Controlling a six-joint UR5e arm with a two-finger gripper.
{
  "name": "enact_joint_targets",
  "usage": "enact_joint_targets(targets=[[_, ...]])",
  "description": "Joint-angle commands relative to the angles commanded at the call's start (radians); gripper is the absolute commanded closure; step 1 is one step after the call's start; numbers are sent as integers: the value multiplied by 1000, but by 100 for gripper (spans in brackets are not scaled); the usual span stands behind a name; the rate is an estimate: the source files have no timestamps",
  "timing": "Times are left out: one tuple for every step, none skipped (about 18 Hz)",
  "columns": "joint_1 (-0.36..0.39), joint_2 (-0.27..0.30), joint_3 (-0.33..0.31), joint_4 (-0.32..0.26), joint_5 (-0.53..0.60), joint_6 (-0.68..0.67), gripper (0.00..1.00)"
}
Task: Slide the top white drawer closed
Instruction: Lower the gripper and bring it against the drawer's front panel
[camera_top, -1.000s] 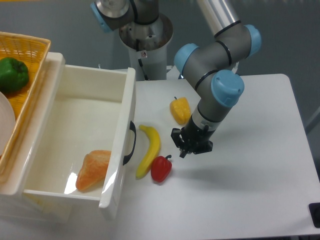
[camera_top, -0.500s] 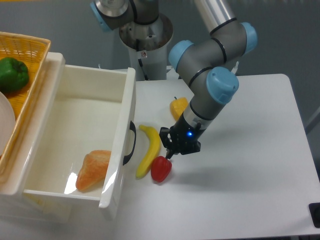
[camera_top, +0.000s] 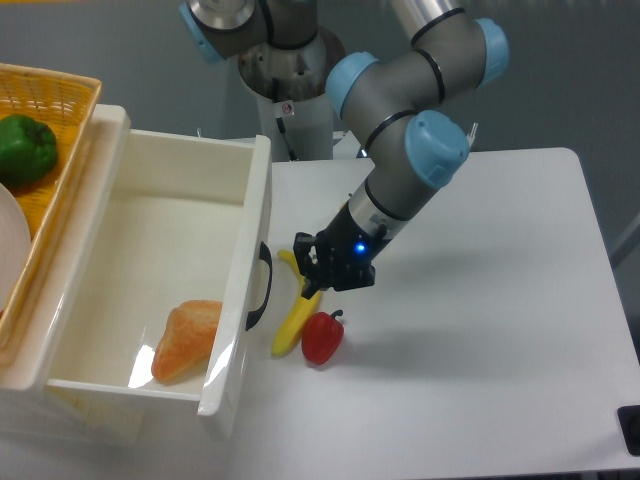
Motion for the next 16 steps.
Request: enact_joint_targets(targets=[[0,0,0,-5,-9,0,100],[0,0,3,-20,-14,0,100],[0,2,5,-37,-15,0,100],[0,2,8,-49,-15,0,100],[0,2,11,-58,-17,0,100],[0,2,12,-64,-17,0,100],[0,3,12,-69,-17,0,100],[1,3,12,-72,-17,0,100],[2,5,14,-72,-18,0,100],[2,9,15,-72,-28,0,100],[2,11,15,-72,-34,0,100],[2,11,15,-74,-35,0,100],[2,11,14,-80,-35,0,100],[0,12,14,-86,-37,0,100],[0,15,14,-87,-37,0,100],[-2,20,14,-87,-37,0,100]])
